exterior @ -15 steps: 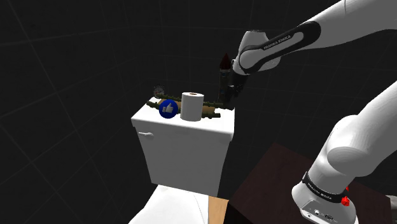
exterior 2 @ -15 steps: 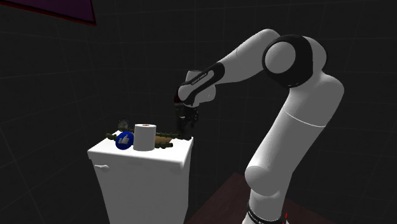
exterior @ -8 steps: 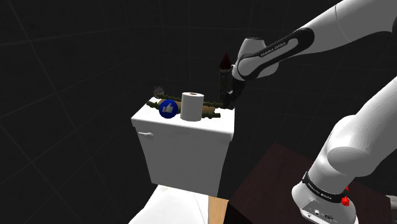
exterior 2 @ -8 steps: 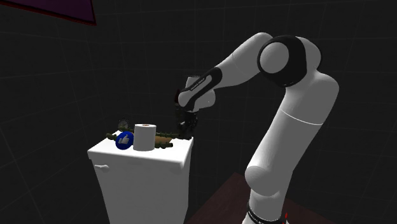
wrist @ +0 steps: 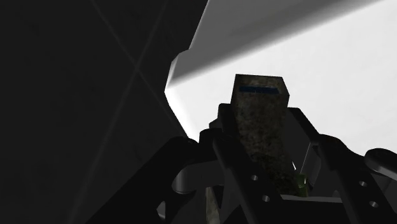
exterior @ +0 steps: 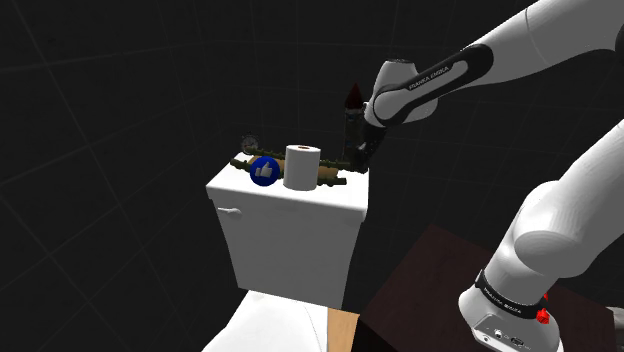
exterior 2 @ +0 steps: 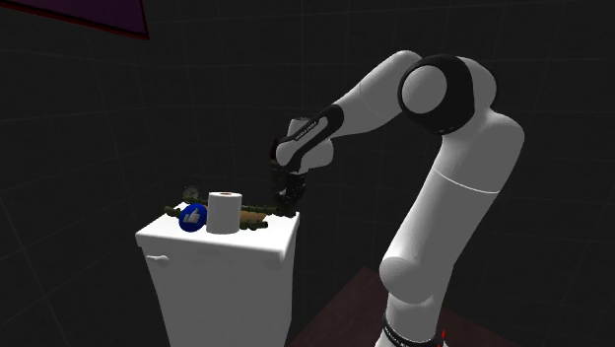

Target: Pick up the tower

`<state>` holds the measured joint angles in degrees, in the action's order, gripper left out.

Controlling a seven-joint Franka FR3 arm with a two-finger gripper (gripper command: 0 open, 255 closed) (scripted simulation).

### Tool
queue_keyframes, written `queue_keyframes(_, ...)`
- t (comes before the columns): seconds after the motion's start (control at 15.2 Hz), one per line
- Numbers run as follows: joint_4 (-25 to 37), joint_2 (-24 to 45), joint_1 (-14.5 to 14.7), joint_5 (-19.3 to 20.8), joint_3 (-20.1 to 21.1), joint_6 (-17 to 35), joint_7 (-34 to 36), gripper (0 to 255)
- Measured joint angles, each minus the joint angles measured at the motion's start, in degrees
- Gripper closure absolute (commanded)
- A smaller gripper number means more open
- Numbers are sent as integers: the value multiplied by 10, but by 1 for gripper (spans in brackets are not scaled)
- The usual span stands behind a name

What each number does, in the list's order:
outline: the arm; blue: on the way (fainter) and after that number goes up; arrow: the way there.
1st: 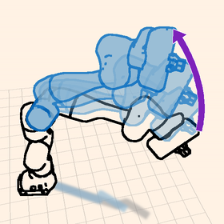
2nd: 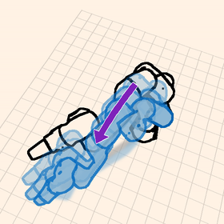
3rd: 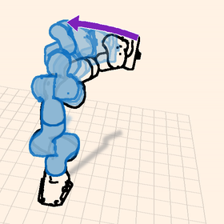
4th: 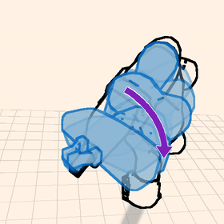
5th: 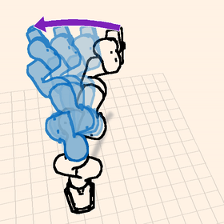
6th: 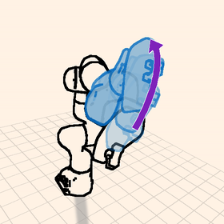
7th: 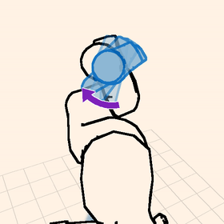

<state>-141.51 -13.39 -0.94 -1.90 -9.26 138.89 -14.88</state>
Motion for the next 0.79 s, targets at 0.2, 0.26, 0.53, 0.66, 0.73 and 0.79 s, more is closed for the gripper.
queue_keyframes(0.2,4,-4,-1,2,1,-11,2,255)
queue_keyframes(0.26,8,-6,-1,2,1,-19,3,255)
queue_keyframes(0.53,25,-22,-2,6,3,-50,7,255)
queue_keyframes(0.66,33,-28,-2,8,4,-65,10,255)
queue_keyframes(0.73,38,-34,-3,9,5,-75,11,255)
queue_keyframes(0.79,41,-37,-3,9,5,-81,11,255)
